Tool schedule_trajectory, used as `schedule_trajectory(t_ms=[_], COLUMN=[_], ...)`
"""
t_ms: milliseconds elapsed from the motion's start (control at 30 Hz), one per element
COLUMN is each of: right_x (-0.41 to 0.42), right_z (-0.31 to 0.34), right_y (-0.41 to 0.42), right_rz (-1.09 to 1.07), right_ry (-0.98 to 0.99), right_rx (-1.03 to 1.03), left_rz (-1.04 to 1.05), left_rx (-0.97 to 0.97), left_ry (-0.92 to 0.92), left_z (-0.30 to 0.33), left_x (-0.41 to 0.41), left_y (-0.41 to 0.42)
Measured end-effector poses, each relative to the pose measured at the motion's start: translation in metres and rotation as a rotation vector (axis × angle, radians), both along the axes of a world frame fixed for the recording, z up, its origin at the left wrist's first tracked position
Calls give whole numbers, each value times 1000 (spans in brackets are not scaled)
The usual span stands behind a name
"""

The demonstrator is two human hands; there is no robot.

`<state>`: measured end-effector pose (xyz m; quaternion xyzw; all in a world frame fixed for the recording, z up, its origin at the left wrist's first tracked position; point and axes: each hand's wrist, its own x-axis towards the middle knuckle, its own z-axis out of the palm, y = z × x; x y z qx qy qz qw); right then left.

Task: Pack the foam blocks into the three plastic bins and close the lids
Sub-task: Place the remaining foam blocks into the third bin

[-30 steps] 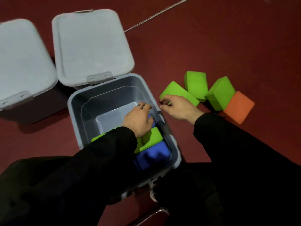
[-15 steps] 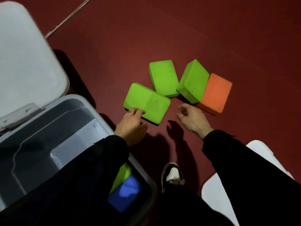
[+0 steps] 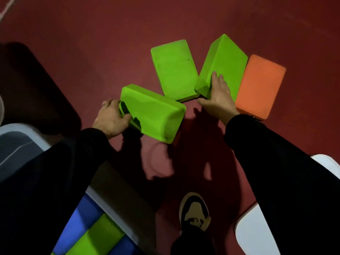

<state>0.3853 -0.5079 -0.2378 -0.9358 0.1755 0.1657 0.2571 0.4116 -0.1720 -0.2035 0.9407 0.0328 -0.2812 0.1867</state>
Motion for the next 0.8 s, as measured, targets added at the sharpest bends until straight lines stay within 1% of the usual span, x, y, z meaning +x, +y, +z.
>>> schedule_trajectory(t_ms=[67, 167, 200, 267, 367, 433, 500, 567, 633, 700, 767, 800], right_x=[-11, -20, -17, -5, 7, 6, 1, -6, -11, -19, -28, -31], right_z=[-10, -18, -16, -8, 2, 0, -8, -16, -21, -22, -18, -8], right_y=[1, -3, -5, -12, -21, -11, 10, 27, 30, 21, 11, 8], right_rz=[12, 44, 49, 45, 134, 123, 77, 64, 11, -9, -48, -97], right_ry=[-38, -188, -207, -175, -89, -66, -91, -23, 46, 33, -94, -138], right_rx=[-55, -147, -147, -150, -220, -271, -420, -509, -505, -498, -455, -367], left_rz=[13, 122, 140, 178, 257, 253, 228, 260, 229, 189, 196, 218], left_rx=[-22, -132, -144, -130, -15, 1, -85, -218, -251, -229, -231, -248], left_ry=[74, 164, 175, 186, 91, 15, -24, -14, -30, -99, -164, -190], left_z=[-11, -37, -42, -37, -32, -20, -11, -1, 13, 28, 43, 51], left_x=[6, 15, 16, 18, 14, 8, -4, -16, -29, -44, -56, -61], left_y=[-3, -2, -4, -12, -20, -24, -24, -25, -30, -31, -27, -23])
